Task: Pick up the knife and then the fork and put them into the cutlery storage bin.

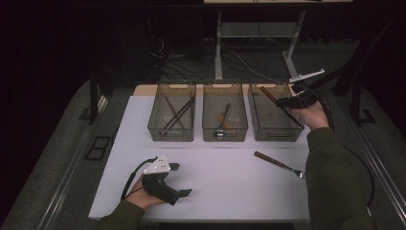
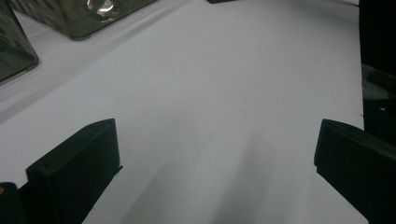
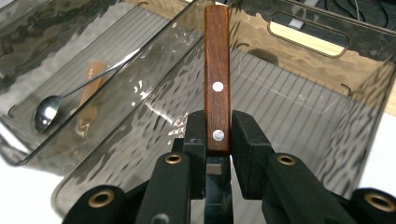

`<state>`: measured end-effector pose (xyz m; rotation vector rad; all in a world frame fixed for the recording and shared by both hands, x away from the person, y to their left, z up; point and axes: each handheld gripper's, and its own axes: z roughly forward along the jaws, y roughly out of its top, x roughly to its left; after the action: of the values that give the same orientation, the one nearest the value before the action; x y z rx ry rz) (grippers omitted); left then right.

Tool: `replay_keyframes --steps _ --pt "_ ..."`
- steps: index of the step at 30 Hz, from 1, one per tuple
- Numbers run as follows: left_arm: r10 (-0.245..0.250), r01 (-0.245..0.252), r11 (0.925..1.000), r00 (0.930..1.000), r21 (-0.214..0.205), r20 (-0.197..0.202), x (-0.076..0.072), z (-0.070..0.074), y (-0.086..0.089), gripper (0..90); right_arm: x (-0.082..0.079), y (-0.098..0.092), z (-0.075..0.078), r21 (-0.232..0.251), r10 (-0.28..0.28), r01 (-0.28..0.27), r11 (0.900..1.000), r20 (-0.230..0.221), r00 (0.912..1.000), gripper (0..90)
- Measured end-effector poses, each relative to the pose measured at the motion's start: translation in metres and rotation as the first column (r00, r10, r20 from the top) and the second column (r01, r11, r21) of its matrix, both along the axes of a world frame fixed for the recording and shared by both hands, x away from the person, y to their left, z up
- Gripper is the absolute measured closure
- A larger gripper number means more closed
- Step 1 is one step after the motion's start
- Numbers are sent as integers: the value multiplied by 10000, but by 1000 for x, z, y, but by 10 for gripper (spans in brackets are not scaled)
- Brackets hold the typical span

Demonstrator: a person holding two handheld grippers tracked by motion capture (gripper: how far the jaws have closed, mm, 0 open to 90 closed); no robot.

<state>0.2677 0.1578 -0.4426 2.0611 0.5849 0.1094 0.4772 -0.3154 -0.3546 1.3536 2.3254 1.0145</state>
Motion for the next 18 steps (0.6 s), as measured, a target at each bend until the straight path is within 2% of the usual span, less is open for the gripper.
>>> replay_keyframes --steps 3,6,8,9,10,12,13,18 --pt "-16 16 10000 10000 -26 -35 0 -1 -1 0 7 2 -6 -280 -31 28 9996 -97 9999 764" --pt "-49 48 10000 10000 -41 -38 -1 0 -1 0 12 2 -14 -169 -68 67 9998 -64 10000 763" --pt "-62 61 10000 10000 -43 -38 -1 0 -1 0 14 2 -20 -317 -151 146 9994 -147 9998 751" --pt "-61 61 10000 10000 -61 -43 -1 0 -2 0 14 1 -22 -274 -201 199 9994 -81 9998 668" --pt "-77 76 10000 10000 -64 -39 0 0 -2 0 13 0 -22 119 -264 265 9996 -109 9996 567" --pt "-120 120 9999 9999 -31 -35 -1 0 -2 0 10 -2 -20 407 -402 396 9984 116 9991 505" --pt "-137 137 9999 9999 -37 -24 -1 0 -2 0 8 -2 -18 461 -490 479 9978 249 9985 489" --pt "-163 163 9999 9999 20 -12 -1 0 -3 0 -7 -5 -10 771 -235 205 9968 386 9990 470"
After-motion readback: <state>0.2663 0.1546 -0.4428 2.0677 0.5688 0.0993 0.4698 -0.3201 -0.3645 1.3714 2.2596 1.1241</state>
